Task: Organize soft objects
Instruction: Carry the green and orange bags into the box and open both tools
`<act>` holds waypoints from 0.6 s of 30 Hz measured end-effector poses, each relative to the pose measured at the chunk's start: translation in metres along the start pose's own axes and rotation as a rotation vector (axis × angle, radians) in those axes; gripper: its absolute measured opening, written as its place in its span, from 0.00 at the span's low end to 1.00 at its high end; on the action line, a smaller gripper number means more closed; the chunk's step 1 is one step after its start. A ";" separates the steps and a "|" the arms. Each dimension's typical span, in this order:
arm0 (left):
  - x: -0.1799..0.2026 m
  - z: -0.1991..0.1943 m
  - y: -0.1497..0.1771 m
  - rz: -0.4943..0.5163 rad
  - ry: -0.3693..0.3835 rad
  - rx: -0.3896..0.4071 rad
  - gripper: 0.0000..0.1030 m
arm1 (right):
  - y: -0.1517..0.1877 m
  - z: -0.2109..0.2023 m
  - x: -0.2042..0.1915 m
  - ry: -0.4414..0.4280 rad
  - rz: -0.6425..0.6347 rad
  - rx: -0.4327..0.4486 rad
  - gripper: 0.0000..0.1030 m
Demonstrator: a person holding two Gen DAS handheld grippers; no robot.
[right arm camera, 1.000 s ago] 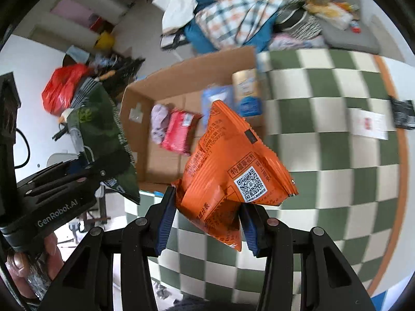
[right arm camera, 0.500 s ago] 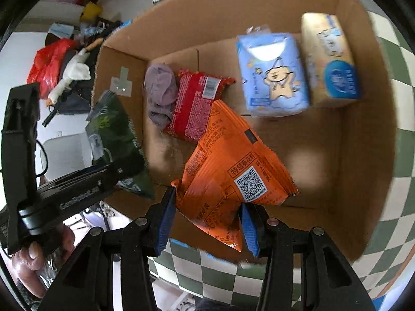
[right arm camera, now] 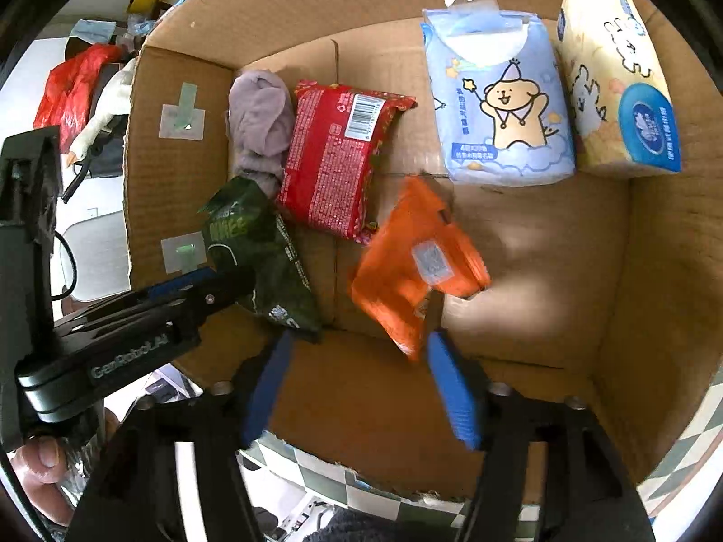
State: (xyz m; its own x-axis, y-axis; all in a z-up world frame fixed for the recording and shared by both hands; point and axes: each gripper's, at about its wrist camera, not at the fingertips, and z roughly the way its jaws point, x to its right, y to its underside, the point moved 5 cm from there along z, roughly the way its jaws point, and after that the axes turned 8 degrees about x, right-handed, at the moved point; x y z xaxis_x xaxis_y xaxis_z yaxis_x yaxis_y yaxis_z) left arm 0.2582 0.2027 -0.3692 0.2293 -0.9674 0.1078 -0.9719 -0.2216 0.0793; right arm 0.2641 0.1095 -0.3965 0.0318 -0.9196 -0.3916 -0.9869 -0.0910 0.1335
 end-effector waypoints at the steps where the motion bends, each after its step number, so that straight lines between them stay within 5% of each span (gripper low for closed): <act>1: 0.002 -0.005 0.000 0.007 -0.006 0.013 0.46 | 0.001 -0.003 0.001 0.007 -0.007 0.008 0.70; 9: 0.008 -0.055 0.013 0.047 -0.057 0.160 0.52 | 0.014 -0.047 0.004 0.127 -0.072 0.106 0.78; 12: 0.008 -0.063 0.020 0.038 -0.044 0.197 0.54 | 0.022 -0.065 0.008 0.194 -0.090 0.159 0.89; 18: 0.009 -0.077 0.036 0.038 -0.009 0.273 0.78 | 0.032 -0.081 0.010 0.270 -0.089 0.235 0.95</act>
State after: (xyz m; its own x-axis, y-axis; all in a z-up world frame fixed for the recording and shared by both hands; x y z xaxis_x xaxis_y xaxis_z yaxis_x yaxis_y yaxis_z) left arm 0.2292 0.1952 -0.2889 0.1934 -0.9763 0.0971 -0.9583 -0.2092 -0.1948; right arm 0.2461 0.0663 -0.3221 0.1288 -0.9826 -0.1339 -0.9868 -0.1137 -0.1150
